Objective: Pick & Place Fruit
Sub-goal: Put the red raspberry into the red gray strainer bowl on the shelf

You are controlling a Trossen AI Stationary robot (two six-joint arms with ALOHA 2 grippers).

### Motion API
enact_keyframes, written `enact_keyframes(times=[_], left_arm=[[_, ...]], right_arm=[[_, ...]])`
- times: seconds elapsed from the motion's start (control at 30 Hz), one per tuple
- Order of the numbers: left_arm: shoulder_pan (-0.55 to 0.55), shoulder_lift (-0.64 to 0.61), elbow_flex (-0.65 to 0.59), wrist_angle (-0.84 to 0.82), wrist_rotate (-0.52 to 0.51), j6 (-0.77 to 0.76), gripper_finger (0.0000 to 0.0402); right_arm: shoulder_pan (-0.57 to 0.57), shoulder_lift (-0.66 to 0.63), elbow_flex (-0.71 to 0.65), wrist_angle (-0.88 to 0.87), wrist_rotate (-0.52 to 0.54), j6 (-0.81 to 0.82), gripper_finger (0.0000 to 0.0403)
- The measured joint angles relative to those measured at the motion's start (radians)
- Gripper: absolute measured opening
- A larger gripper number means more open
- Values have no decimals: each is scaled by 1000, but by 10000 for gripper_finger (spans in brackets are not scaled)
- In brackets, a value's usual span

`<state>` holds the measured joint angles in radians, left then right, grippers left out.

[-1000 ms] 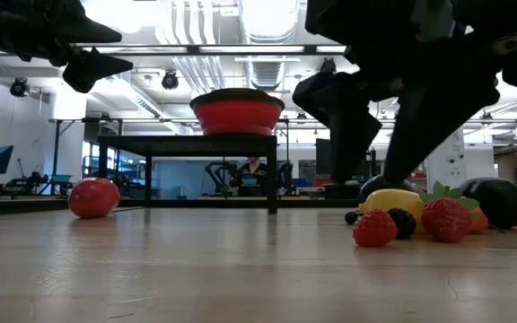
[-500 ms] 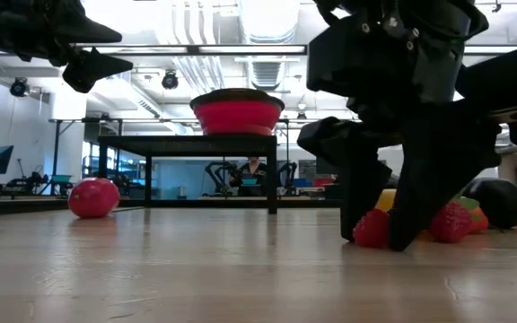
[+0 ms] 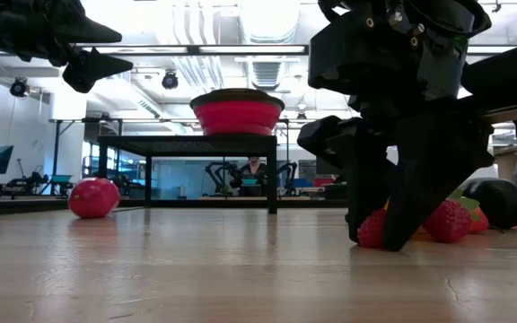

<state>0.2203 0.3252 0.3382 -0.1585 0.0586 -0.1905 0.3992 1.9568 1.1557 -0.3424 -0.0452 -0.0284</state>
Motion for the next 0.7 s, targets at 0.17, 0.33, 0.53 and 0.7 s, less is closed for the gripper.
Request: enact_keyframes(times=[0.17, 0.33, 0.53, 0.7], left_arm=[[0, 0, 0, 0, 0, 0, 312], [0, 0, 0, 0, 0, 0, 312], [0, 0, 0, 0, 0, 0, 312], [0, 0, 0, 0, 0, 0, 312]], right_arm=[[-2, 0, 0, 0, 0, 18, 111], [-2, 0, -1, 0, 0, 34, 121], [-3, 0, -2, 7, 0, 37, 102], [-10, 0, -3, 28, -8, 43, 109]])
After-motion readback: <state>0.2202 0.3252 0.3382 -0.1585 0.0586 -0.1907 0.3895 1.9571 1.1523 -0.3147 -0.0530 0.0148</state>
